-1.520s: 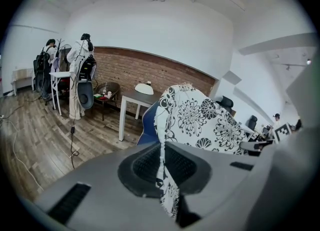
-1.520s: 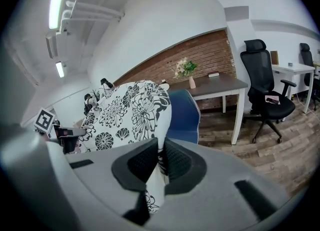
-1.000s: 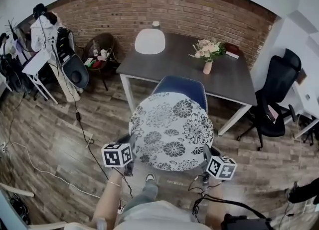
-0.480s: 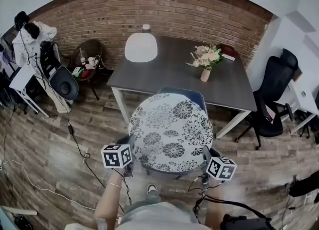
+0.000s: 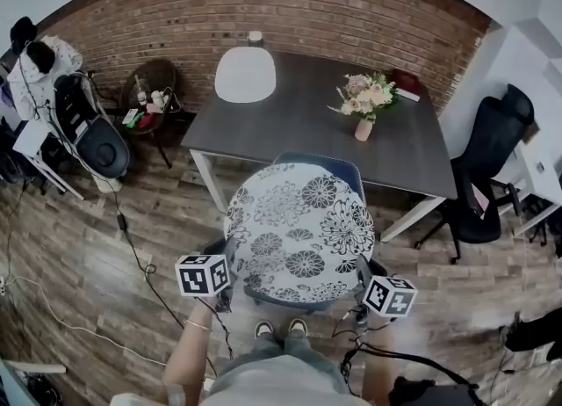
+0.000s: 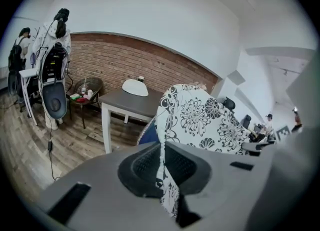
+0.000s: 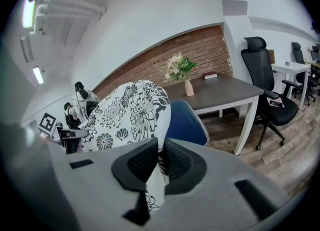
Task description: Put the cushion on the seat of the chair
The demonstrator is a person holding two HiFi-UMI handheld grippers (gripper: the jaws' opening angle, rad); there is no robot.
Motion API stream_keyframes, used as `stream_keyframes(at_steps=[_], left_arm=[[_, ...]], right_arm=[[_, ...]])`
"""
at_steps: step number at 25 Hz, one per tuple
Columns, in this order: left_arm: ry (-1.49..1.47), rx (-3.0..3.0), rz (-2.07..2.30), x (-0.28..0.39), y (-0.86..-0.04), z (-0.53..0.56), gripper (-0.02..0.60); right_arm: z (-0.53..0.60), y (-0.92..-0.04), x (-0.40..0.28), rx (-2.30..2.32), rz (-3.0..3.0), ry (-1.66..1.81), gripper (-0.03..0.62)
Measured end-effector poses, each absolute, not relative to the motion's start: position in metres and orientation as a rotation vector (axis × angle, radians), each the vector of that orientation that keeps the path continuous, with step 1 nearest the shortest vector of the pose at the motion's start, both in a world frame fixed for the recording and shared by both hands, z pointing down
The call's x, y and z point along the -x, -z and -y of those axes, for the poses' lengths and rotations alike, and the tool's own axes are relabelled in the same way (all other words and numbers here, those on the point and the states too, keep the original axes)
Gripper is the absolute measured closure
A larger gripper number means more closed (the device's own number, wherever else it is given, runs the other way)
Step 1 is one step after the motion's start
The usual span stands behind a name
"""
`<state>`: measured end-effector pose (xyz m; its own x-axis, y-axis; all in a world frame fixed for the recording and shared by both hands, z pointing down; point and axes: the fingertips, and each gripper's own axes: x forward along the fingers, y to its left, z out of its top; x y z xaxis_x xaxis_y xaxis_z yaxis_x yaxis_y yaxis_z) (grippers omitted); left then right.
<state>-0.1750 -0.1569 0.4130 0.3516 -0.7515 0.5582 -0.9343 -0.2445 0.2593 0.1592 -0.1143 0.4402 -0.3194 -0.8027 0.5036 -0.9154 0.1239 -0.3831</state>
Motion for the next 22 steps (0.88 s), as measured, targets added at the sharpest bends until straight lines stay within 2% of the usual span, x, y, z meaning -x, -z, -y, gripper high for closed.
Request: stream_keyframes(at_steps=[13,22], left_arm=[[-0.535,-1.968,1.442,0.161,-0.462,0.176,0.568],[-0.606,-1.904,1.439,0.154,-0.541,0.193,0.568]], right_arm=[[0.138,-0.481,-0.172,-1.629,2.153,-1.041,0.568],[0.148,-0.568,-0.183,-1.562,2.068,-1.156,0.569]])
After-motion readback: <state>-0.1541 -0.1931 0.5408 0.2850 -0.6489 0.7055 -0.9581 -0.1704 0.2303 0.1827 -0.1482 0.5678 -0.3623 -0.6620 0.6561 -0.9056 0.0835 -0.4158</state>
